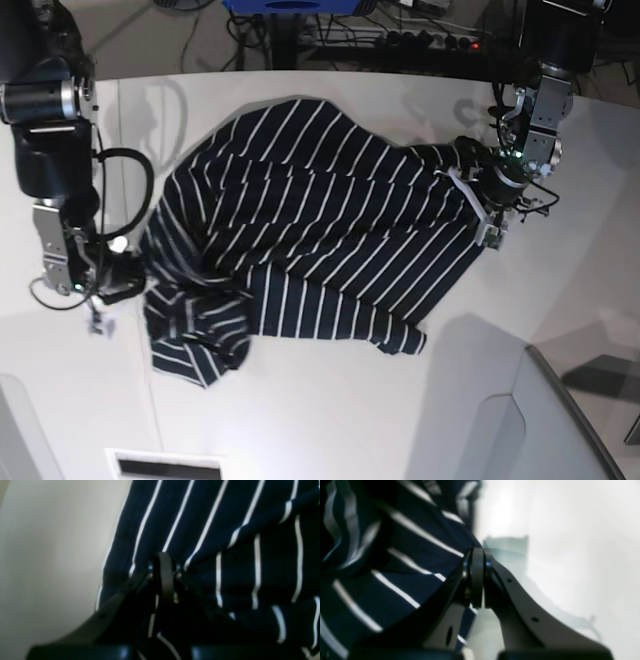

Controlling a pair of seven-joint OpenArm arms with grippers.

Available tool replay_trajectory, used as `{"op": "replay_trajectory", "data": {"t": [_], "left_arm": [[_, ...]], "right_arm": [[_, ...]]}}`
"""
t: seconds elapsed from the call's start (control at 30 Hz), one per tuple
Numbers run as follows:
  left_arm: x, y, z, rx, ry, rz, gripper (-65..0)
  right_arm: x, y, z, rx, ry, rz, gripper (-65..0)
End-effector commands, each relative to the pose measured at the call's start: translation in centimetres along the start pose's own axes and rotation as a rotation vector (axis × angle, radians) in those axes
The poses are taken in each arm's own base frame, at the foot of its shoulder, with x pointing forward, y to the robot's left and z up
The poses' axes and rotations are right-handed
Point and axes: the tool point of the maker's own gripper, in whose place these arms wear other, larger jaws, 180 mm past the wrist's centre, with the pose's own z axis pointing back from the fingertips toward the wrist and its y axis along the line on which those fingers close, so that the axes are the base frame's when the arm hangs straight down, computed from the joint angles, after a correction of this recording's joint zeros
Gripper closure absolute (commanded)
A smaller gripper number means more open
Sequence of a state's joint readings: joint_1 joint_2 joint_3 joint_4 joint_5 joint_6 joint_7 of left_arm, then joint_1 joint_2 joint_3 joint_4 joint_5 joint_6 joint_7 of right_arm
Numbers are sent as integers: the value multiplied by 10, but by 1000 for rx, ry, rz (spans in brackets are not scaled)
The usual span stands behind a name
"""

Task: Layout the t-shirt on the table in an organized manner, then fold the t-shirt properly
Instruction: 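Drag the held shirt part outward with the right gripper, left gripper holding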

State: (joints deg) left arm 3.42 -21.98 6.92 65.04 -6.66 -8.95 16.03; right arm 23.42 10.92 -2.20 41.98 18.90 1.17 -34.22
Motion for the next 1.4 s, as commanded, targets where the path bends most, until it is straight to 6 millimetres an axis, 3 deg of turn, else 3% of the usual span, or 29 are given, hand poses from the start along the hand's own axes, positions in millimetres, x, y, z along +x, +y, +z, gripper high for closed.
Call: {"op": "replay_trajectory", "data": {"t": [0.0, 0.2, 0.4, 0.6, 0.7, 0.8, 0.9, 0.97, 1.13, 1.2, 1.3, 1.37], "left_arm": [[-25, 10, 4, 21, 110, -25, -36], [-35, 13, 7, 24, 129, -33, -36], [-46, 19, 12, 31, 152, -47, -36], [-51, 37, 19, 70, 155, -25, -36], [-51, 51, 24, 111, 144, 35, -36], [-29, 60, 28, 141, 79, 61, -36], [0, 57, 38, 147, -5, 62, -36], [22, 57, 44, 150, -65, 50, -36], [53, 53, 39, 148, -132, 74, -36], [57, 54, 31, 148, -131, 91, -36], [58, 55, 14, 143, -107, 121, -36], [61, 50, 2, 125, -92, 122, -36]], "right_arm": [[17, -14, 6, -41, -35, -3, -2], [21, -45, 11, -116, -43, -21, -2], [32, -114, 30, -293, -70, -90, -2], [41, -155, 49, -408, -102, -143, -2], [44, -143, 58, -386, -132, -122, -2], [63, -112, 81, -319, -214, -81, -6], [62, -68, 105, -217, -236, -49, -11], [44, -27, 118, -87, -209, -69, -39], [-9, 28, 126, 222, -126, -297, -225], [-35, 43, 125, 312, -76, -306, -201], [-77, 74, 123, 412, 21, -244, -59], [-99, 89, 121, 435, 72, -201, -29]]}}
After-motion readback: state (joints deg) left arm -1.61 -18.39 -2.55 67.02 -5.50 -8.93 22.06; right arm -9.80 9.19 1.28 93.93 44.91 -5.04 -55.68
